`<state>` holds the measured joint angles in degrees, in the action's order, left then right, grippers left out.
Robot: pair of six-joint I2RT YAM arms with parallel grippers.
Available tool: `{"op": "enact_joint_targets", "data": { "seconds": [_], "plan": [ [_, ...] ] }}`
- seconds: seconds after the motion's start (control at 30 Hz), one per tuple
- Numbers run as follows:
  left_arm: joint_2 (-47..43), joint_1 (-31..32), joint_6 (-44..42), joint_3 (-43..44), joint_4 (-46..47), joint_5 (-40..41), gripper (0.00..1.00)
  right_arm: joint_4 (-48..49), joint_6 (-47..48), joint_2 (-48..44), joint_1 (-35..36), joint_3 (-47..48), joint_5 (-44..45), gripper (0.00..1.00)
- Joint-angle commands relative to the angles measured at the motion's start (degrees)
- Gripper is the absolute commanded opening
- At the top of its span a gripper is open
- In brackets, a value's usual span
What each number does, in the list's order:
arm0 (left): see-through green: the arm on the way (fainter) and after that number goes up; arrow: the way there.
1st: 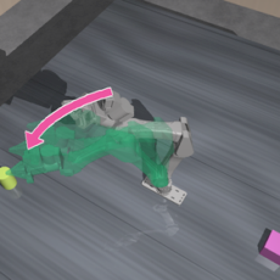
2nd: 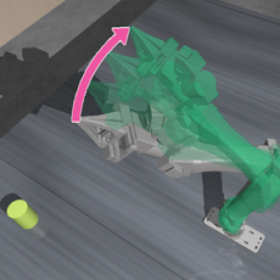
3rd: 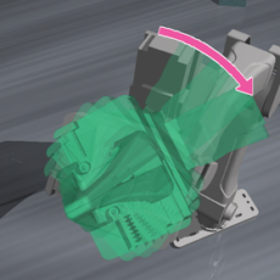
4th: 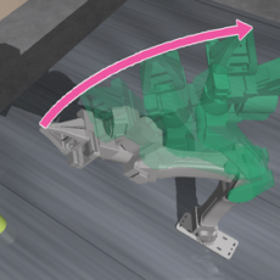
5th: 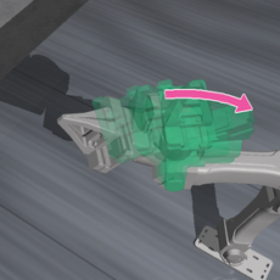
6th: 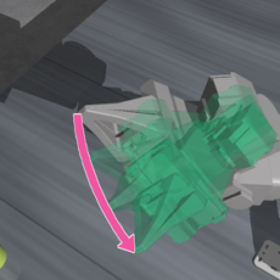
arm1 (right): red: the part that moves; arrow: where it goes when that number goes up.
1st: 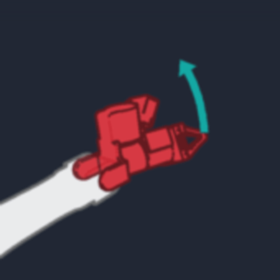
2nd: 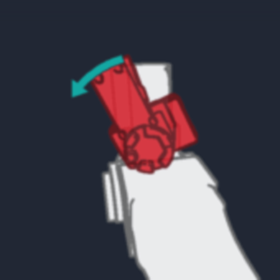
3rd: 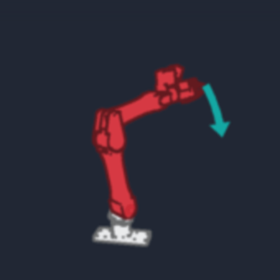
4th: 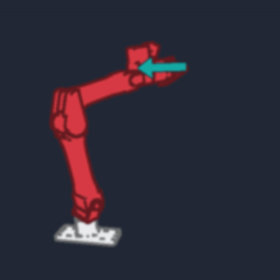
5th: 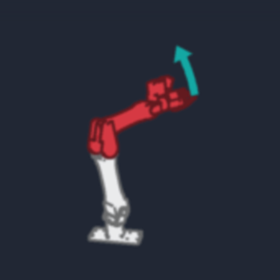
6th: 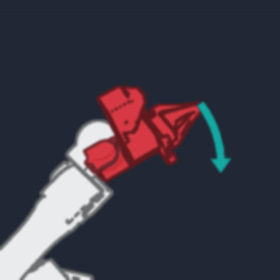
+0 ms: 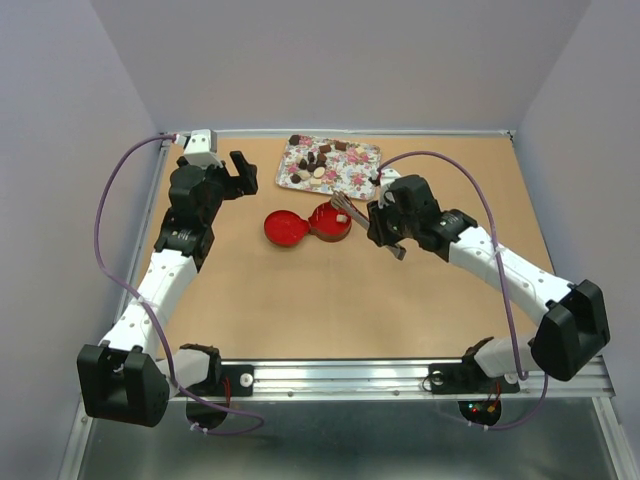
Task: Pack the chocolate
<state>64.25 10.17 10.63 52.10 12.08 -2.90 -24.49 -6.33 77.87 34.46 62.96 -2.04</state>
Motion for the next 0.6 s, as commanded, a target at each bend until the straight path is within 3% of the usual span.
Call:
{"op": "enact_joint_targets", "data": {
  "seconds": [0.0,0.57],
  "plan": [
    [-1.05,0.37,0.09,3.10,1.28,-0.36,0.99,0.41,-0.18,1.14,-0.09,-0.03,-2.35,0.33],
    [-0.62,0.29,-0.09,2.92,1.20,0.08,0.99,0.41,0.18,4.31,0.26,2.17,-2.26,0.47]
  ]
}}
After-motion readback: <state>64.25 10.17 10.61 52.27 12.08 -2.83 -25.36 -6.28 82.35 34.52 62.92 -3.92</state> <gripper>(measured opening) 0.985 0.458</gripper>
